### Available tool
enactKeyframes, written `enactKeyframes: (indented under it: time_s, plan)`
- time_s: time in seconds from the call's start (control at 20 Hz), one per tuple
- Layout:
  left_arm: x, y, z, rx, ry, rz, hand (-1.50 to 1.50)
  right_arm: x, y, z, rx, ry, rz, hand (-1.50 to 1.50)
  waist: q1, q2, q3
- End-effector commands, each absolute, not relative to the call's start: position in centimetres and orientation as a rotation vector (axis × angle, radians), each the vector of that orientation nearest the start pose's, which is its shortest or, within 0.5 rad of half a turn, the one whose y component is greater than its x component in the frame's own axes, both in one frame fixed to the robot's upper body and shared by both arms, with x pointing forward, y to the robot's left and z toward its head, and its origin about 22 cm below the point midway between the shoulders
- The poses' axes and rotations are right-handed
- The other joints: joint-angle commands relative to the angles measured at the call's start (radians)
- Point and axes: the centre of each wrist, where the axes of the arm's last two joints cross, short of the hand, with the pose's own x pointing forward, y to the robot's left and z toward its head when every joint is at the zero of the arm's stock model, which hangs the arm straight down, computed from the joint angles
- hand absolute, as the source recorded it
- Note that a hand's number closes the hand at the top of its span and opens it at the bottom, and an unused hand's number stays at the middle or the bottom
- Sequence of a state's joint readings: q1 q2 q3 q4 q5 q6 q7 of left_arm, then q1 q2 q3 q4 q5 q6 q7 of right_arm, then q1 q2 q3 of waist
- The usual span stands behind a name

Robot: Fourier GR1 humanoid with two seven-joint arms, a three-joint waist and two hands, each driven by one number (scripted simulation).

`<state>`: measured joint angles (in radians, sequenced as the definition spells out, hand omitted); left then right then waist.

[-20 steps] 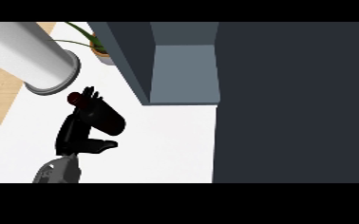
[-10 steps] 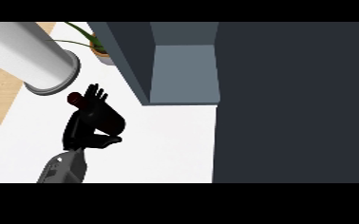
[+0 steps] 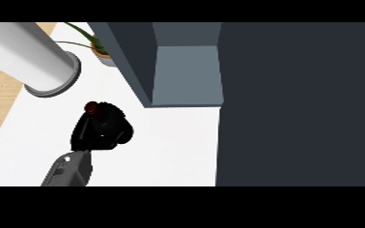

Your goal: Pick up the wine, place it into the cabinet and close the cabinet

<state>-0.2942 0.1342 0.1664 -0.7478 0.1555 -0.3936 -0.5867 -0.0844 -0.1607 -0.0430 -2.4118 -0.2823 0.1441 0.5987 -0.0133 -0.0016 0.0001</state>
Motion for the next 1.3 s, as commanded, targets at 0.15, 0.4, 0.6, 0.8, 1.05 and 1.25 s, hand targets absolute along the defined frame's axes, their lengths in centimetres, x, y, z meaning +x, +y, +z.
enactKeyframes:
  time_s: [0.15, 0.4, 0.6, 0.8, 1.05, 1.25]
  plan:
    - [26.5, 26.3, -11.2, -0.202, -1.738, -0.117, 1.50, 12.9, -23.5, 21.3, 0.260, -1.938, 0.308, -1.50, 0.005, -0.003, 0.000]
    - [21.0, 30.6, -11.9, -0.041, -1.735, 0.093, 1.50, 15.2, -24.4, 21.1, 0.228, -1.926, 0.312, -1.50, 0.027, -0.006, 0.002]
    - [19.8, 29.6, -10.2, 0.012, -1.830, 0.116, 1.50, 13.6, -23.8, 21.2, 0.234, -1.927, 0.294, -1.50, 0.018, -0.005, 0.001]
    - [19.7, 30.9, -8.3, 0.117, -1.908, 0.094, 1.50, 14.1, -24.2, 21.4, 0.258, -1.923, 0.275, -1.50, 0.015, -0.003, 0.000]
    - [19.9, 27.5, -3.8, -0.076, -1.957, 0.139, 1.50, 15.3, -24.1, 21.5, 0.253, -1.934, 0.291, -1.50, 0.020, -0.003, 0.001]
    - [19.5, 25.5, -0.5, -0.111, -1.943, 0.134, 1.50, 13.1, -24.1, 20.6, 0.276, -1.915, 0.314, -1.50, 0.008, -0.004, 0.001]
